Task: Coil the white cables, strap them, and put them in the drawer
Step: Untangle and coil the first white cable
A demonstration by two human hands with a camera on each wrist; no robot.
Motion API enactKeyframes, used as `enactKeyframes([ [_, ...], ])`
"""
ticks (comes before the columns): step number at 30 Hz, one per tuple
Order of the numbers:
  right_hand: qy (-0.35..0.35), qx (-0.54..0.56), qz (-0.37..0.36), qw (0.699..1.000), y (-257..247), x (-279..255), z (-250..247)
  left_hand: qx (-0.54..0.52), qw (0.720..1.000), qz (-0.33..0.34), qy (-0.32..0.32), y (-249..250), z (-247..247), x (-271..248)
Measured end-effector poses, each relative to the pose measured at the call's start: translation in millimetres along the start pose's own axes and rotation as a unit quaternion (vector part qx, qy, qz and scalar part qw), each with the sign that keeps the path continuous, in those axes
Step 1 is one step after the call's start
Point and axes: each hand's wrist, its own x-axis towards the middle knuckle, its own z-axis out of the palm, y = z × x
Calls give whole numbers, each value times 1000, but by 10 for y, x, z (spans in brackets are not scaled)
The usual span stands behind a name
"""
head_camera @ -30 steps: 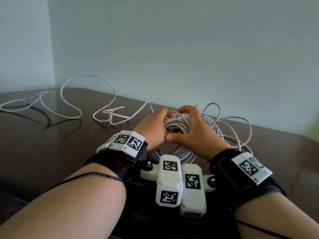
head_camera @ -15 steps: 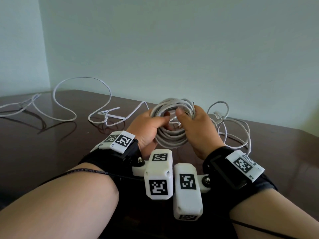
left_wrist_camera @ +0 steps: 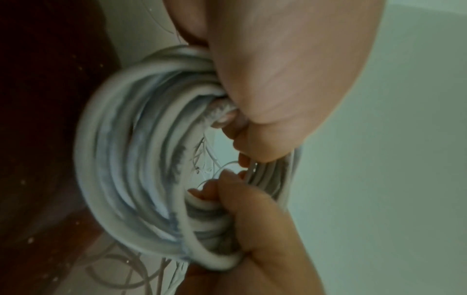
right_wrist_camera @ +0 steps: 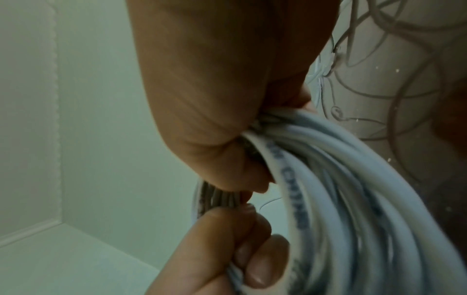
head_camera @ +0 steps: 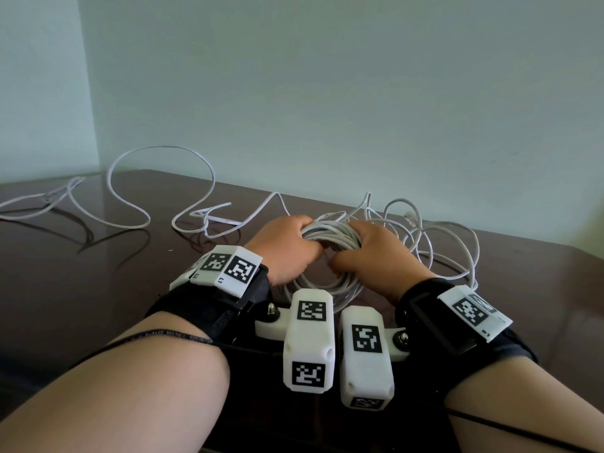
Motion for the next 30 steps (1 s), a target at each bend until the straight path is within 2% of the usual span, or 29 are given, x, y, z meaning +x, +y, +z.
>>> enactKeyframes([
  [3, 50, 31, 12, 998, -7, 36, -1, -105, 994, -14, 30, 3, 59, 21],
  [6, 126, 112, 51, 984, 23, 86, 29, -298, 950, -44, 78, -1, 104, 55],
  [8, 162, 171, 79, 969, 49, 109, 65, -394, 915, -76, 42, -45, 122, 90],
  [10, 164, 205, 92, 961, 62, 115, 109, -429, 900, -72, 7, -50, 135, 83],
  [11, 156, 212, 91, 960, 63, 117, 127, -435, 898, -65, 10, -40, 144, 77],
  [14, 130, 214, 81, 965, 49, 106, 156, -411, 907, -46, 77, -42, 149, 84],
  [17, 104, 204, 75, 970, 44, 81, 161, -320, 939, -45, 118, -58, 110, 97],
  [20, 104, 208, 66, 970, 43, 43, 131, -194, 976, -42, 95, -49, 80, 63],
  [22, 85, 214, 60, 971, 46, 26, 103, -141, 988, -33, 59, -25, 74, 42],
  [26, -2, 132, 40, 990, 14, -10, 78, -64, 998, -27, 9, -6, 52, 21],
  [28, -10, 106, 31, 994, -11, -19, 59, -82, 996, -36, 29, -14, 68, 12],
  [30, 11, 111, 22, 994, -29, -17, 53, -145, 986, -51, 72, -25, 95, 25],
])
